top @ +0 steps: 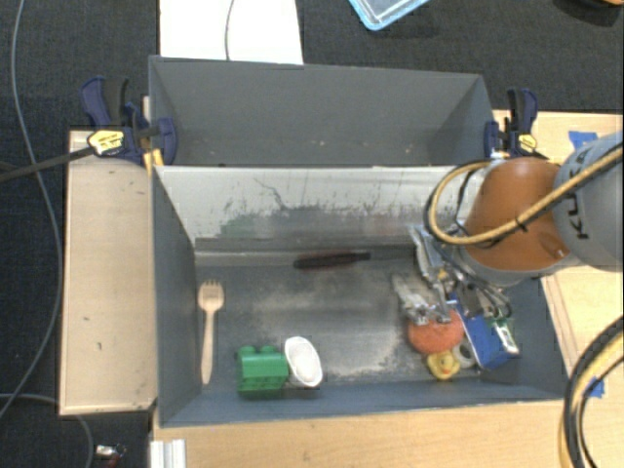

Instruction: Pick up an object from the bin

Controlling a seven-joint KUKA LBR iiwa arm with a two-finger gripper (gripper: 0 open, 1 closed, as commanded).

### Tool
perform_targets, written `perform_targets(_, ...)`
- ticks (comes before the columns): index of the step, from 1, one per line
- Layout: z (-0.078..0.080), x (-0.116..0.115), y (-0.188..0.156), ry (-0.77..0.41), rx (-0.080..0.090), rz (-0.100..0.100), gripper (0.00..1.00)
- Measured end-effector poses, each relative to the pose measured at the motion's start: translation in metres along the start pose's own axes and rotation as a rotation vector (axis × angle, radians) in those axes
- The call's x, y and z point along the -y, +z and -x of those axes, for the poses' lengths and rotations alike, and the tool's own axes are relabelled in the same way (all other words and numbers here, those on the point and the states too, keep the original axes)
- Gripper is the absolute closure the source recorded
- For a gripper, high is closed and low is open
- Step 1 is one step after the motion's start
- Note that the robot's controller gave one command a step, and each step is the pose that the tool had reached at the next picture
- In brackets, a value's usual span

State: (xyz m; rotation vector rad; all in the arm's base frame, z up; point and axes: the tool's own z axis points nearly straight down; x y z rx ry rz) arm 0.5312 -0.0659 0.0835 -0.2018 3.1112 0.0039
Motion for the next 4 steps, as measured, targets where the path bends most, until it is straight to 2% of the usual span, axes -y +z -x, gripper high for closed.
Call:
perform_targets(1, -0.003, -0.002, 0.009, -0.203, -0.002, 0.000, 1.00)
perform_targets(2, -0.013, -0.006, 0.007, -0.410, 0.000, -0.001, 1.00)
perform_targets(3, -0.024, -0.041, -0.021, -0.497, -0.004, 0.002, 1.00)
perform_targets(4, -0.024, -0.041, -0.021, -0.497, -0.003, 0.002, 1.00)
